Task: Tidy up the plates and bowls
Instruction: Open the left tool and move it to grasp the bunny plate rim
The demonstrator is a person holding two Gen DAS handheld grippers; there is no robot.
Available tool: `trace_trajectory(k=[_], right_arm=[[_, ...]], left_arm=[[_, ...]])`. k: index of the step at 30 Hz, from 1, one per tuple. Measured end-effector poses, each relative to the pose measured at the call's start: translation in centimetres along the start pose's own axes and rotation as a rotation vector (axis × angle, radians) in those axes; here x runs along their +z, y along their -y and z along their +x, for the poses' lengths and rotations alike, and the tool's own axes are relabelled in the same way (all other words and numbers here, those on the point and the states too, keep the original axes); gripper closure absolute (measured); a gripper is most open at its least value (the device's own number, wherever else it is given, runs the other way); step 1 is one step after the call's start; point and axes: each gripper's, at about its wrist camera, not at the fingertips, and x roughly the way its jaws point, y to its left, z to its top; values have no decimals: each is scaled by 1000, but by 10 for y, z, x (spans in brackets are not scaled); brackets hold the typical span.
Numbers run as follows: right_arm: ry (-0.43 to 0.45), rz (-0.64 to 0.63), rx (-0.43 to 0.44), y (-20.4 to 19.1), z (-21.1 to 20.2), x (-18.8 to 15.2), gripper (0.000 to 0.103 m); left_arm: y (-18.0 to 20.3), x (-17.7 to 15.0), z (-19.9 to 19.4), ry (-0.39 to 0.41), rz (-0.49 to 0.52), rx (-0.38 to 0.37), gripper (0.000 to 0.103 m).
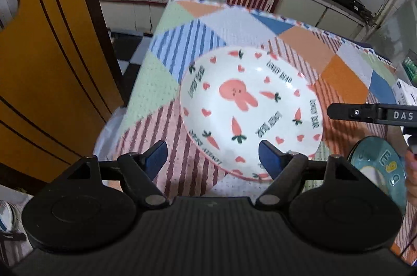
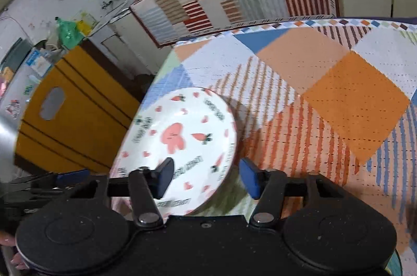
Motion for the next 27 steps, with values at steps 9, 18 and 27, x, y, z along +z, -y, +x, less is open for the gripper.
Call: trace_trajectory(k=[9, 18, 27], right_arm=[[-30, -42, -24, 5, 22, -18, 45], [4, -16, -60, -2, 48, -12, 70], [35, 85, -44, 12, 52, -18, 88]], left_arm=[[-10, -2, 24, -7, -49, -5, 30], [-13, -10, 42, 2, -78, -13, 58], [-18, -11, 52, 39, -118, -56, 80]])
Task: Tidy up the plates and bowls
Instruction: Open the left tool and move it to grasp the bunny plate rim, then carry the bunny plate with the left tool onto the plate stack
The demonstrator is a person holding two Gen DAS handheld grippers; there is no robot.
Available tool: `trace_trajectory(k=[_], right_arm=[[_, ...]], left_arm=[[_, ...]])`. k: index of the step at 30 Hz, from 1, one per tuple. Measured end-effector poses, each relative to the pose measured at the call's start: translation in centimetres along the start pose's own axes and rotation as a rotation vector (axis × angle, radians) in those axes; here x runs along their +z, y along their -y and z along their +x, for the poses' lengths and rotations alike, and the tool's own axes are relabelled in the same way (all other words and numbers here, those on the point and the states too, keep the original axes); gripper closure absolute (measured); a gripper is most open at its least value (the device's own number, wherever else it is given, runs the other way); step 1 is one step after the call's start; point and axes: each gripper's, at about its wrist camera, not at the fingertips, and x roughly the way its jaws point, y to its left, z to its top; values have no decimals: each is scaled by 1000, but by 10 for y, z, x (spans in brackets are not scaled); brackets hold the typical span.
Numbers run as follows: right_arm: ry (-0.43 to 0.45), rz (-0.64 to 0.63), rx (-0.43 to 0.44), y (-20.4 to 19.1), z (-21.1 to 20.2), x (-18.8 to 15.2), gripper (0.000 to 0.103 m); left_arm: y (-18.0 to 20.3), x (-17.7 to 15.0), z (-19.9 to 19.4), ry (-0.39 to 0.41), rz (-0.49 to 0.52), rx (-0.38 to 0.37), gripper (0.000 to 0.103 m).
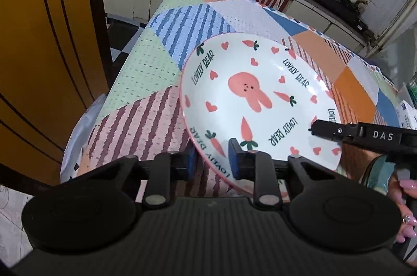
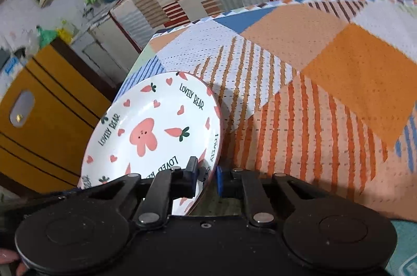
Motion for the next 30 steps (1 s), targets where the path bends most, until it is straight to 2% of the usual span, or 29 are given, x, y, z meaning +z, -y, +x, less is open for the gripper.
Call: trace_trajectory(k=[3, 6, 9, 11, 13, 16, 22, 25, 30], right_arm=[[7, 35, 20, 4, 2, -1, 88], [-19, 130, 62, 13, 4, 1, 89], [-44, 83, 43, 5, 4, 4, 88], [-50, 70, 48, 3, 0, 5, 88], [-41, 64, 73, 3, -10, 6, 88], [-55, 79, 97, 4, -20, 6, 87], [-44, 15, 111, -5, -51, -3, 86], [-19, 43, 142, -4, -73, -7, 86], [43, 21, 162, -10, -118, -9, 85]], left_arm=[[0, 0, 0, 10, -44, 15, 83], [0, 0, -1, 14, -58, 23, 84], [-1, 3, -6, -32, -80, 13, 84], [-1, 4, -15, -31, -85, -11, 84], [7, 5, -24, -31, -49, 2, 84], [23, 0, -41, 11, 27, 42, 84], [39, -6, -78, 48, 85, 43, 84], [50, -7, -102, 74, 139, 15, 84], [67, -11, -141, 102, 192, -53, 83]])
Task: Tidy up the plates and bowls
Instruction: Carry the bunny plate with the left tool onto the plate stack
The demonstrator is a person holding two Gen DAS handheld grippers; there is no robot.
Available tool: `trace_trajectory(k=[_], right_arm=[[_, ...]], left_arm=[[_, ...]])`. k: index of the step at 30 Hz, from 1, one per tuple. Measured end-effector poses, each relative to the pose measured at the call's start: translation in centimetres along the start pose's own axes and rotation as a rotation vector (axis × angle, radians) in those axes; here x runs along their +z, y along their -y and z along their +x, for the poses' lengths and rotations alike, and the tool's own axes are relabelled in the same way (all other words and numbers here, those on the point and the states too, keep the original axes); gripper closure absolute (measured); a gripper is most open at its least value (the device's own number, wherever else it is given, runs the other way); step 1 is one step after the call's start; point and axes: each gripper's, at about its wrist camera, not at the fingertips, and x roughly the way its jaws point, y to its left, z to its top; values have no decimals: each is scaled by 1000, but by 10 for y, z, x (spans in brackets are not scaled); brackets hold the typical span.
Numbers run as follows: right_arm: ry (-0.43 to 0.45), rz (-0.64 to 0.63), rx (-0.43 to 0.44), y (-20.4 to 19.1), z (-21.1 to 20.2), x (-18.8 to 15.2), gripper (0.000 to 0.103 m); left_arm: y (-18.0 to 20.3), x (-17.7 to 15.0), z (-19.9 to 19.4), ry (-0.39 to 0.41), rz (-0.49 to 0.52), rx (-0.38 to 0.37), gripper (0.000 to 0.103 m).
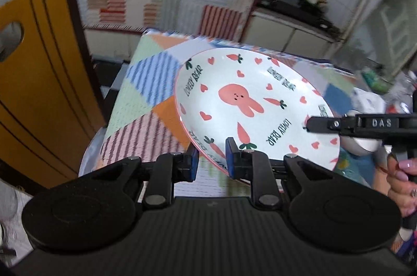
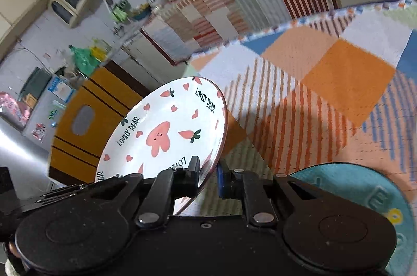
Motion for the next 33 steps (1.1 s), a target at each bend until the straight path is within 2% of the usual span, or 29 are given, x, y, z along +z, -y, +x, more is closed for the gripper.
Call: trace_trajectory(k=[6, 13, 24, 30, 33], right_arm=[[91, -62, -9, -11, -60, -9, 85], [160, -35, -69, 9, -111, -37, 85], [132, 74, -169, 64, -126, -85, 85], [94, 88, -206, 76, -122, -101, 84], [67, 74, -231, 78, -116, -105, 84]], left_arm=[[33, -6, -27, 0, 32, -84, 81], [75, -23, -18, -60, 72, -156, 81], [118, -59, 24, -198, 131, -196, 81], [122, -68, 42, -245, 141, -184, 81], [118, -71, 51, -277, 116, -179, 80]])
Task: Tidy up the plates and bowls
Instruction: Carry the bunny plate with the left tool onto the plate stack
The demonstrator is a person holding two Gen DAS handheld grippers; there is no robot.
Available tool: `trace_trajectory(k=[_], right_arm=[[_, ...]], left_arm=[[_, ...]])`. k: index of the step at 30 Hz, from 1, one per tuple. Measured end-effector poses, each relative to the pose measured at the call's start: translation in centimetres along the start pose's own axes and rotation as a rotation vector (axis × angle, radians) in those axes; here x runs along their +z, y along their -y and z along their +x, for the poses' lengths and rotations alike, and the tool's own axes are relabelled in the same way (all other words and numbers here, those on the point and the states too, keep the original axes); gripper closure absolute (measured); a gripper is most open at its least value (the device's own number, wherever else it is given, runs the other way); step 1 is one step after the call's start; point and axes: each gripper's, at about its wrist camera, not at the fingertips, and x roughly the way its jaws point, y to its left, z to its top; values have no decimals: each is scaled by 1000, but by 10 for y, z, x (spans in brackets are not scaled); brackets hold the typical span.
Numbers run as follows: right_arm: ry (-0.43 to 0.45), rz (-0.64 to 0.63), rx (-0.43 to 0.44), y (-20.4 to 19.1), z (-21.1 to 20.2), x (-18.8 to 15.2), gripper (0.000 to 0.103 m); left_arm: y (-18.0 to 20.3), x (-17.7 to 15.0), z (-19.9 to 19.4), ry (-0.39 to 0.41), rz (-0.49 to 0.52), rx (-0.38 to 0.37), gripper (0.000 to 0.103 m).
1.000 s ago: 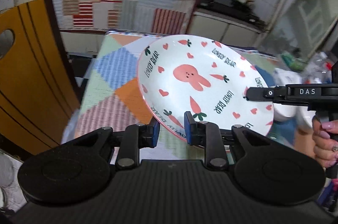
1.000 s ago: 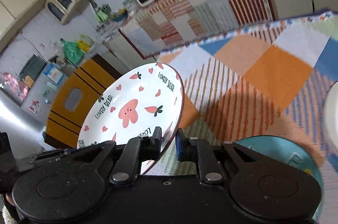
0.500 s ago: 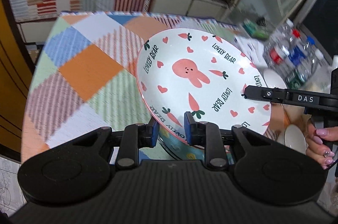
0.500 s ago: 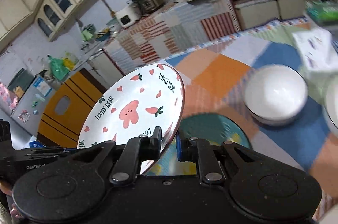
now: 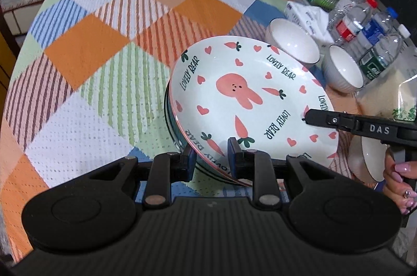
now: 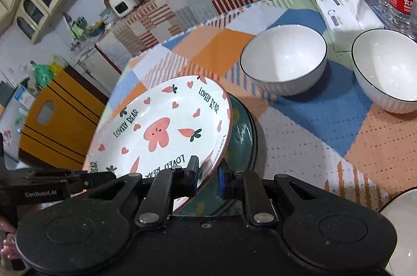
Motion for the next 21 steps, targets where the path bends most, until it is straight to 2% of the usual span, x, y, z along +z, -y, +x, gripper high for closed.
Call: trace_trajectory(k=[6, 14, 21], right_arm=[[-27, -25, -27, -3, 5, -4, 83], [-65, -77, -100, -13, 15, -2, 83], [-56, -150, -174, -28, 17, -6, 80]], left_arm=[[-15, -2, 14, -62, -81, -29, 80], [-15, -2, 19, -73, -56, -21, 79], [-18, -1, 21, -79, -63, -35, 79]])
